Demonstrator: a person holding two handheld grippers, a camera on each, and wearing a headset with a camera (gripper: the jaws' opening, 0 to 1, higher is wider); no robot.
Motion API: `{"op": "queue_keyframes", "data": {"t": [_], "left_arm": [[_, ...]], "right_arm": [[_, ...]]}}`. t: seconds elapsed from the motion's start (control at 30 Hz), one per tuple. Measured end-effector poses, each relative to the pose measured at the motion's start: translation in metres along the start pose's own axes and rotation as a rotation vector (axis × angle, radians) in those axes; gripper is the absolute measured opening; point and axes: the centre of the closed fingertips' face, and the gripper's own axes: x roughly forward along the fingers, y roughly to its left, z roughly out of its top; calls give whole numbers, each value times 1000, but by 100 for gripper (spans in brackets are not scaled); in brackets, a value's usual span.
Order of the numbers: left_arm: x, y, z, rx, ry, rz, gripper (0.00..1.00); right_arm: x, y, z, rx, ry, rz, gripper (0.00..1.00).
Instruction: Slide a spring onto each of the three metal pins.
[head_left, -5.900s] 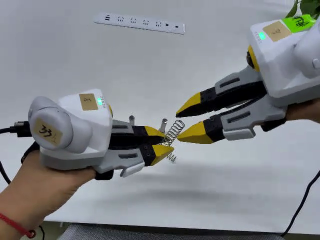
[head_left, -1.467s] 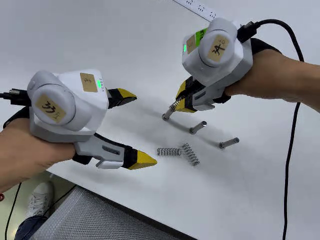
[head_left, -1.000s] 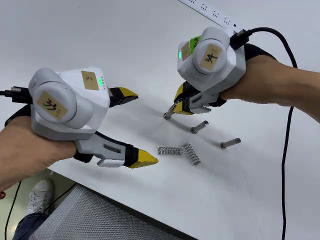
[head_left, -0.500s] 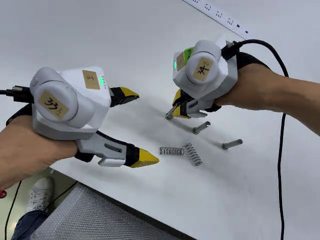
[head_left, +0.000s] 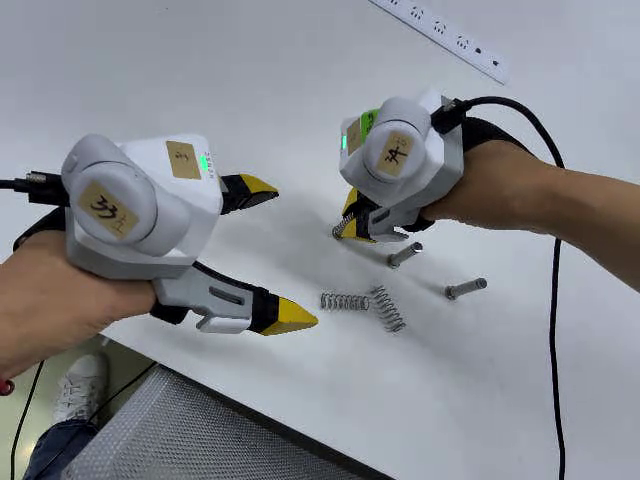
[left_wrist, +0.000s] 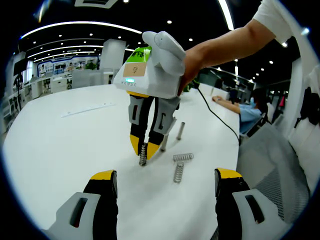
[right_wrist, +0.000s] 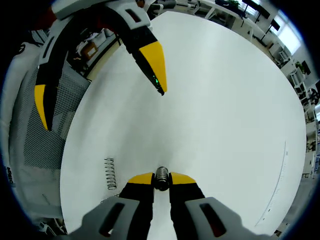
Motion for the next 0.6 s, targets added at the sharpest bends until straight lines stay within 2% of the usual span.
{"op": "queue_keyframes", "data": {"t": [0.23, 0.47, 0.6], "left_arm": [[0, 2, -1, 2, 0, -1, 81], [0, 3, -1, 7, 5, -4, 81], [0, 0, 0, 10, 12, -6, 81]], "right_arm": [[0, -1, -1, 4, -4, -2, 13], [0, -2, 1, 8, -21, -5, 18], [-7, -2, 3, 17, -37, -10, 21]]}}
